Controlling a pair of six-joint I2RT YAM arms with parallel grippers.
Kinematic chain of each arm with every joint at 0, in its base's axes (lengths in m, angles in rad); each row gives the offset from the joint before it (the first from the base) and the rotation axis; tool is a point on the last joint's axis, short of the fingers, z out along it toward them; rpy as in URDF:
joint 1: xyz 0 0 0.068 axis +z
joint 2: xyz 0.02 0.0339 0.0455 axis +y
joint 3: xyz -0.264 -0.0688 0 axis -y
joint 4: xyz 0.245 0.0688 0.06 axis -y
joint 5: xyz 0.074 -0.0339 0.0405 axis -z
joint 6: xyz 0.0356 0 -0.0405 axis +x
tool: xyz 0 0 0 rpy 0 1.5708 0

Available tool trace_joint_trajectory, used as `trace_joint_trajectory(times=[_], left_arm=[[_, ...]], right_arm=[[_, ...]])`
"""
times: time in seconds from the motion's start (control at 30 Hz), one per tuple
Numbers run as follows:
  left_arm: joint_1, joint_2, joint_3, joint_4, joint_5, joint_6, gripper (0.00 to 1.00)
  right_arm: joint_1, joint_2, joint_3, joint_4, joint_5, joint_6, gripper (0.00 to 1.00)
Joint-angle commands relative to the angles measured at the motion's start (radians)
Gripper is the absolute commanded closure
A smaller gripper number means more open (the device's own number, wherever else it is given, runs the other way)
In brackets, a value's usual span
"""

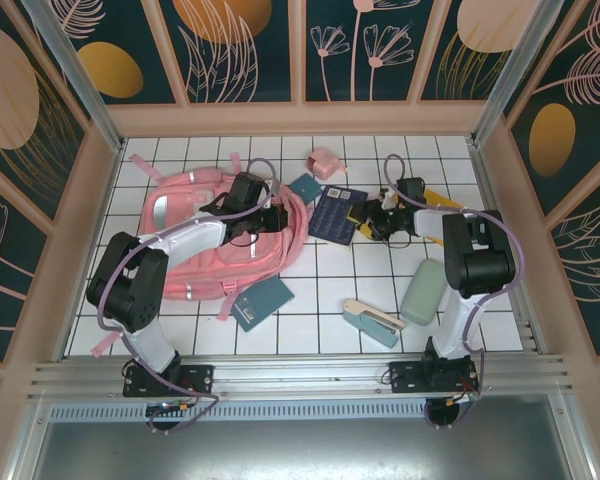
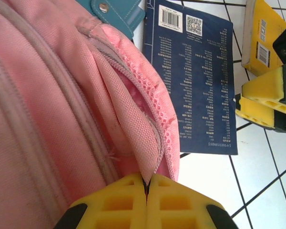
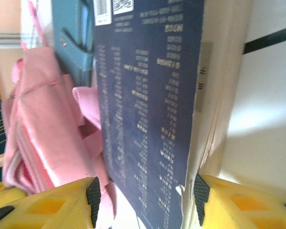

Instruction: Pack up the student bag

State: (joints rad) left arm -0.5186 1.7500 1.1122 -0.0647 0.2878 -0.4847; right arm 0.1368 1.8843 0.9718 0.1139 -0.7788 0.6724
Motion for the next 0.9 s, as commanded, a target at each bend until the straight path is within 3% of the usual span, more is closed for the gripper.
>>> trace_joint_trajectory(times=[0.0,0.17,0.53,0.7,0.87], left_arm=[[-0.021,0.022,0.033,-0.012,0.0,-0.002,1.0],[-0.04,0.036,0.019,-0.009,-0.001,-0.001,1.0],[-0.041,0.01,0.013,-0.023,-0.014,0.003,1.0],[-0.041,-0.028,0.017,-0.042,-0.045,0.011,1.0],[-0.041,-0.065,0.033,-0.073,-0.081,0.027,1.0]], right_arm=[[-0.004,0.004,-0.043,0.221,-0.119,0.124,0.47],[0.01,0.001,-0.054,0.309,-0.122,0.182,0.56],[0.073,0.121,0.123,0.084,0.03,0.085,0.67],[0.074,0.11,0.145,-0.006,0.107,0.049,0.56],[0.072,0.079,0.145,-0.057,0.165,0.035,0.59]])
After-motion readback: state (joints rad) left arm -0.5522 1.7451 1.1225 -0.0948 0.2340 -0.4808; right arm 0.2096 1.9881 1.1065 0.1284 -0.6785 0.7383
